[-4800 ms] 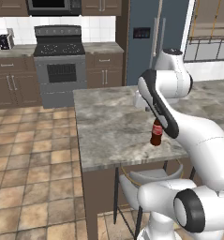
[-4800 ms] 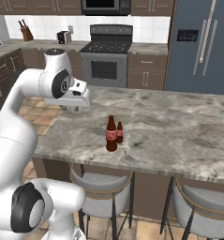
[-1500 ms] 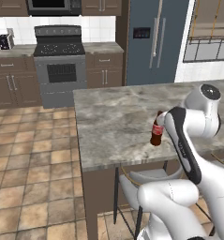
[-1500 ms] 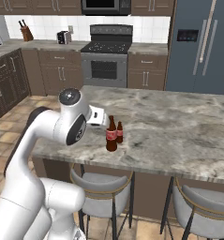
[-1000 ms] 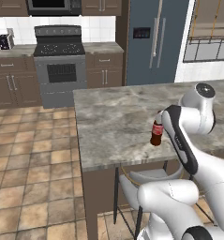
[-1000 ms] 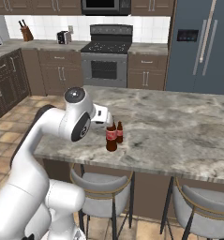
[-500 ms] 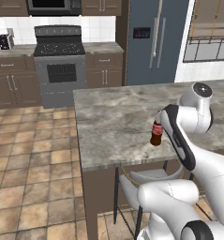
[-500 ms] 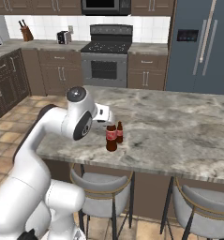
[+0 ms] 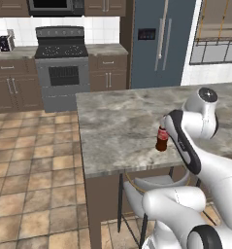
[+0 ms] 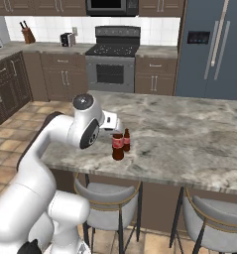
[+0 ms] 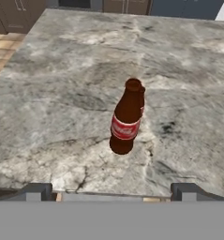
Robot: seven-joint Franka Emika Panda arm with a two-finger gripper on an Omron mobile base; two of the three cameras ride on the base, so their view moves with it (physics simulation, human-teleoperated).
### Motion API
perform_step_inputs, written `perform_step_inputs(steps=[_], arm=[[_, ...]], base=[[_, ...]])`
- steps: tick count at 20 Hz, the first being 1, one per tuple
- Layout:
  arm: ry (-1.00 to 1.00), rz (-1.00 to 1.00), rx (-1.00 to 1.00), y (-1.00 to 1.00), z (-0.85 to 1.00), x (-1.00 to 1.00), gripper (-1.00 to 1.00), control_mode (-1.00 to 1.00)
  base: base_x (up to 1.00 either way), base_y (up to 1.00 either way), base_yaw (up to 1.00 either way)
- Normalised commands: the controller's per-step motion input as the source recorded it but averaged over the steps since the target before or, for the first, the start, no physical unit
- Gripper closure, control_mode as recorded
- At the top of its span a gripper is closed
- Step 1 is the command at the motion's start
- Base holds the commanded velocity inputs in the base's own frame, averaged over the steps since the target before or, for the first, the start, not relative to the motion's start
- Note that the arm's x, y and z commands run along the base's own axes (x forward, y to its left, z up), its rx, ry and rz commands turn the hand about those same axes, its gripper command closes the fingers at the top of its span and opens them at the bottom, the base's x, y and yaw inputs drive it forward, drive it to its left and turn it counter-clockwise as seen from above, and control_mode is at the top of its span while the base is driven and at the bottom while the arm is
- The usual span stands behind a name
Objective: Place the large bottle from the dining counter next to the other large bottle outside the sink, and place the small bottle from the dining counter next to the other small bottle inside the sink.
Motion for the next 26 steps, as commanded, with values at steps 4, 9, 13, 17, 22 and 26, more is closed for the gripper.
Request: perform_step_inputs(steps=[4,9,13,17,22,26], arm=[[-0.05,0.00,0.00,-0.03,-0.11,0.00,-1.00,-1.00],[-0.04,0.00,0.00,-0.02,-0.07,0.04,-1.00,-1.00],[0.00,-0.01,0.00,0.00,-0.06,0.19,-1.00,-1.00],[0.00,0.00,0.00,0.00,-0.07,0.29,-1.00,-1.00],[0.00,0.00,0.00,-0.02,-0.07,0.25,-1.00,-1.00],[0.00,0.00,0.00,-0.08,-0.10,0.11,-1.00,-1.00]], base=[[0.00,0.00,0.00],[0.00,0.00,0.00],[0.00,0.00,0.00],[0.00,0.00,0.00],[0.00,0.00,0.00],[0.00,0.00,0.00]])
